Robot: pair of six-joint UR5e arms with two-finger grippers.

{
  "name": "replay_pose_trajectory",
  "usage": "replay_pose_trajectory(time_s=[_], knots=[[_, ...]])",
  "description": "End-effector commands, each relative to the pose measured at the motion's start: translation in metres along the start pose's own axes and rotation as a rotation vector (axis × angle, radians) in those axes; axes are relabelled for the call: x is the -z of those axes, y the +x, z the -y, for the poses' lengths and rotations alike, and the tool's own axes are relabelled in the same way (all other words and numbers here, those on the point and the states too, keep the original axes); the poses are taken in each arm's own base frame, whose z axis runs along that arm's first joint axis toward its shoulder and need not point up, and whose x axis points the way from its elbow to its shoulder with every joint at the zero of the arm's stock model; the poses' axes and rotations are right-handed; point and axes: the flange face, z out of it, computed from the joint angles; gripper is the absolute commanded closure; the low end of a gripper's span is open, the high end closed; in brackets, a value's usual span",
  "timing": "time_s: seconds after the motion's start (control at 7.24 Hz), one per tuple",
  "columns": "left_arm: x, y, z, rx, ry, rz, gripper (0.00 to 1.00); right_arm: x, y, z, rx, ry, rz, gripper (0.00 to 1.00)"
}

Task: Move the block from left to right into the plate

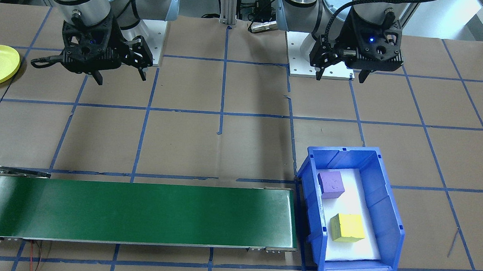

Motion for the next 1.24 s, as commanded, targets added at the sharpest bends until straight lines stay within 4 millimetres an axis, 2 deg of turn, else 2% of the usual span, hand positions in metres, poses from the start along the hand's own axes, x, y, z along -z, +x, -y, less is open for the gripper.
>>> replay_pose_trajectory(time_s=[0.0,0.14,0.28,0.41,0.55,0.83,1.1], knots=[[-0.006,-0.021,0.009,0.034,-0.010,0.003,0.00,-0.003,0.002,0.000,-0.008,-0.007,0.007,0.00],[-0.012,-0.033,0.027,0.055,0.016,-0.009,0.00,-0.004,0.000,-0.001,-0.002,-0.008,0.010,0.00],[-0.048,-0.054,0.070,0.085,0.017,-0.016,0.00,-0.005,0.001,-0.001,-0.003,-0.009,0.010,0.00],[-0.078,-0.065,0.097,0.109,-0.010,-0.102,0.00,-0.005,0.001,-0.001,-0.003,-0.010,0.009,0.00],[-0.101,-0.077,0.120,0.131,0.020,-0.113,0.00,-0.005,0.001,-0.001,-0.002,-0.011,0.009,0.00],[-0.157,-0.092,0.156,0.142,0.016,-0.105,0.00,-0.006,0.001,-0.001,-0.002,-0.016,0.010,0.00],[-0.184,-0.099,0.162,0.140,-0.009,-0.062,0.00,-0.006,0.001,-0.001,-0.002,-0.016,0.010,0.00]])
